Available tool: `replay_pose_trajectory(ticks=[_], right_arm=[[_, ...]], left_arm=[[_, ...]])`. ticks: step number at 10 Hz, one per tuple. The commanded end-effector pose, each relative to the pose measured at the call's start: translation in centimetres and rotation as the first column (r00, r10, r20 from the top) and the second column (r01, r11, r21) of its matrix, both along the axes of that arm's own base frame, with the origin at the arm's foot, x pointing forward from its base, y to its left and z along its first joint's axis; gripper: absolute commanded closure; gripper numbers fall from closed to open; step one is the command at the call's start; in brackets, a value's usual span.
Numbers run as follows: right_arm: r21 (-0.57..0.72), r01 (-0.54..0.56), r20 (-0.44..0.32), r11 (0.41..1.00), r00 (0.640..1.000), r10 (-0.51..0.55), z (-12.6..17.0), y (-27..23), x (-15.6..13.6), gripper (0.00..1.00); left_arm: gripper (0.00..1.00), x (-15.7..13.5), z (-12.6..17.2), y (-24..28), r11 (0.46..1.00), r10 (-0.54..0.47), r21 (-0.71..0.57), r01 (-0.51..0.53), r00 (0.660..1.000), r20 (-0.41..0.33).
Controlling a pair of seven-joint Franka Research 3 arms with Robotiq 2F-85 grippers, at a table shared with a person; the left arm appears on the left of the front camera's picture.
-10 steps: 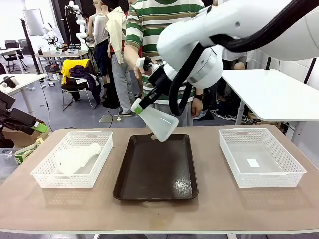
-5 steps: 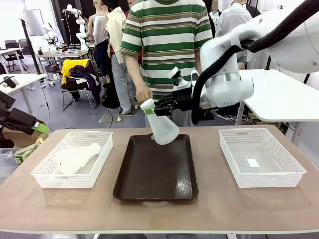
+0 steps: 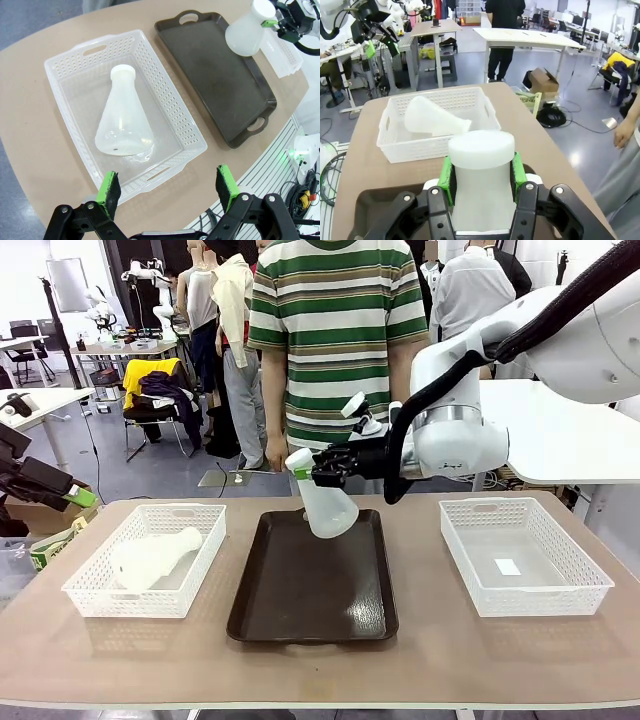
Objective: Prepare the laboratory tools.
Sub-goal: Place the picked Big flask upright in the Handle tray as instructed by the person.
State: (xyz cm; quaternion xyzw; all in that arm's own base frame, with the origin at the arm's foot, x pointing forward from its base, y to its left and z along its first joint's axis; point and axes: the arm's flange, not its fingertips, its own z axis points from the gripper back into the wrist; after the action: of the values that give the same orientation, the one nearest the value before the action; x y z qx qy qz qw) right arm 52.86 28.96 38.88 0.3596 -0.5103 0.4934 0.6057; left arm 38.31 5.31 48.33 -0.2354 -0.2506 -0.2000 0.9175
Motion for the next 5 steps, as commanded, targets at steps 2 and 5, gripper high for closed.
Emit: replay_pose_trajectory(ticks=[2, 5], right_arm=[[-0.034, -0.049, 0.098, 0.998, 0.994, 0.052, -0.4, 0.7, -0.4, 1.00], [0.143, -0.129, 0.174, 0.981, 0.979, 0.104, -5.3, 0.5, 0.3, 1.00]], left_arm=[[0.00, 0.1, -0.1, 0.2, 1.000, -0.022, -0.021, 0.022, 1.000, 0.016], [0.00, 0.1, -0.1, 0.2, 1.000, -0.022, -0.021, 0.022, 1.000, 0.016]])
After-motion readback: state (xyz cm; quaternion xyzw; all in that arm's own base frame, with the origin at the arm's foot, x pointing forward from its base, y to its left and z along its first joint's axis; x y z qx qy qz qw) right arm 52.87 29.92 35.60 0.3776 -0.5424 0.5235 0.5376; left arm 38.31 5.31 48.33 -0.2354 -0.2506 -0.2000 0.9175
